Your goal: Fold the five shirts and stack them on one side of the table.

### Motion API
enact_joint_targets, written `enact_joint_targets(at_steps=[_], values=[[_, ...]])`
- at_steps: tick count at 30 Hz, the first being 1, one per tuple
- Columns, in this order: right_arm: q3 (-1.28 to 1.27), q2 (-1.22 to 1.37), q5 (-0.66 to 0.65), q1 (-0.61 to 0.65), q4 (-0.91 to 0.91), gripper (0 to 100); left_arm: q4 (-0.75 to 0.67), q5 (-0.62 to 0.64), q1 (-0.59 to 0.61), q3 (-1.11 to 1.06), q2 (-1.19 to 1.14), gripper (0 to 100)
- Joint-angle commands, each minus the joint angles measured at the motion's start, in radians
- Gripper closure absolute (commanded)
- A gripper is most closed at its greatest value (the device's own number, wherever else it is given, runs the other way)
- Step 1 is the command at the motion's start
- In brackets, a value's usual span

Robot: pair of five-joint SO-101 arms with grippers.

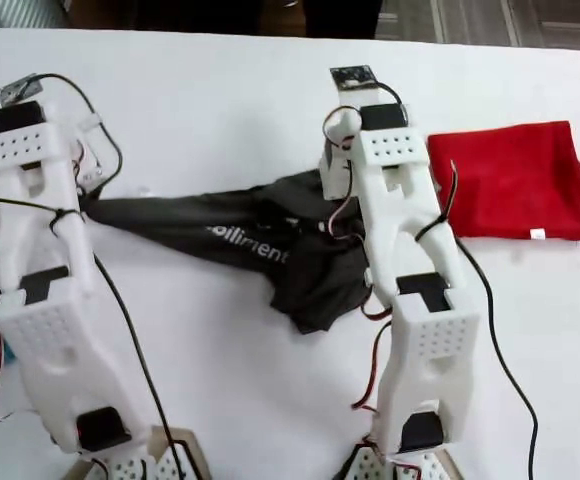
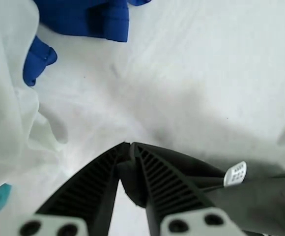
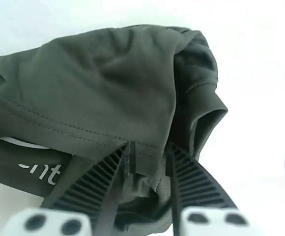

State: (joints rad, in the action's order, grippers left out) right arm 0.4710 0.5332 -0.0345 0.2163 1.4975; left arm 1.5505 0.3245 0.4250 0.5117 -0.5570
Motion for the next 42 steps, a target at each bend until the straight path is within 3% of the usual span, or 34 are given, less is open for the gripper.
enact_joint_targets(at_steps=[1, 11, 16, 35, 39, 42], values=[[0.037, -0.005, 0.0, 0.008, -0.005, 87.5, -0.014, -0.002, -0.003, 0.005, 0.008, 97], [0.046, 0.076, 0.002, 0.007, -0.012, 85.5, -0.014, -0.002, -0.003, 0.005, 0.008, 97], [0.046, 0.079, 0.002, 0.005, -0.012, 98.5, -0.014, -0.002, -0.006, 0.005, 0.008, 97], [0.196, -0.137, -0.002, -0.077, 0.039, 97.8, -0.012, -0.006, -0.055, 0.019, 0.02, 97], [0.221, -0.189, -0.051, -0.073, 0.039, 97.9, 0.049, -0.011, -0.06, 0.125, 0.02, 97], [0.256, -0.262, -0.095, -0.074, 0.036, 97.9, 0.127, -0.097, -0.063, 0.285, 0.02, 97]])
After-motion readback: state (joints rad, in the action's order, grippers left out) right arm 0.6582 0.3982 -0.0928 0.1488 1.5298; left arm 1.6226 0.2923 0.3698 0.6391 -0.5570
